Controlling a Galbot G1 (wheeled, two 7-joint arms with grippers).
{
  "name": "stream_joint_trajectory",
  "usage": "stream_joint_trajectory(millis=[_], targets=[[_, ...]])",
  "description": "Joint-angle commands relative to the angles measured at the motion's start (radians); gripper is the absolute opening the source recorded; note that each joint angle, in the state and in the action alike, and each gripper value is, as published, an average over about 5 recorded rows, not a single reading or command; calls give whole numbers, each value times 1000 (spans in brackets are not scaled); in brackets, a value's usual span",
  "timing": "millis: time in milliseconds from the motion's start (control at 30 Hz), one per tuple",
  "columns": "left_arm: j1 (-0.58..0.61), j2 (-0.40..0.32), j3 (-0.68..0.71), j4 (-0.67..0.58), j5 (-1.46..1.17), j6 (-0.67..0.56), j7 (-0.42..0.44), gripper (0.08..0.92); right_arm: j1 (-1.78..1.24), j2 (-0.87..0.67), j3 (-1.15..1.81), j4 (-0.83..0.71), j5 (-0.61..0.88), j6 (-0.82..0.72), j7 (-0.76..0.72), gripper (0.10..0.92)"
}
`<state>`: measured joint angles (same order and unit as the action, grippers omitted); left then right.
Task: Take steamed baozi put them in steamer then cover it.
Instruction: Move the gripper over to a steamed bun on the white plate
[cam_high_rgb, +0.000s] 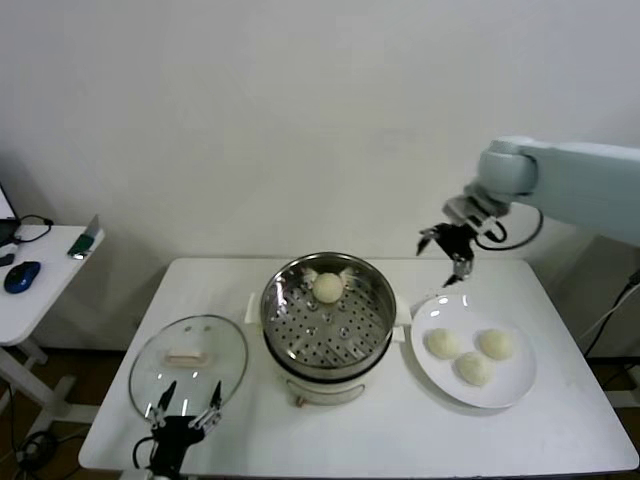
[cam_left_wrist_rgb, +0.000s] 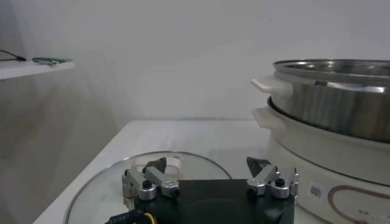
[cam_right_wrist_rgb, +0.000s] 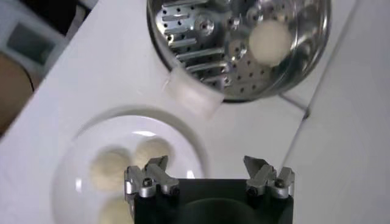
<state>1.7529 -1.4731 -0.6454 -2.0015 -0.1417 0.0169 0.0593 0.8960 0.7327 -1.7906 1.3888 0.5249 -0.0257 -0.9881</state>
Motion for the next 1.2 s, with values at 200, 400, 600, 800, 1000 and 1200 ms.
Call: stream_joint_trajectory(millis=[200,400,600,800,1000,1200], targets=[[-4,0,-9,0,-7,-1,0,823,-284,-134,113,31,-47,-249,96,823],[9,-1,-15,-1,-11,-5,0,823,-440,-62,240,-63,-106,-262,109,823],[12,-5,-21,11,-12,-10,-3,823,-529,-1,309,-139,-165,-261,120,823],[10,-8,-22,11,-10,-8,-3,823,-565,28,332,-174,-189,-261,123,823],[6,-8,-22,14,-9,-7,-2,823,-588,34,349,-186,-198,-264,128,823],[4,-6,-22,16,-9,-8,-2,823,-607,37,364,-197,-209,-266,140,823]])
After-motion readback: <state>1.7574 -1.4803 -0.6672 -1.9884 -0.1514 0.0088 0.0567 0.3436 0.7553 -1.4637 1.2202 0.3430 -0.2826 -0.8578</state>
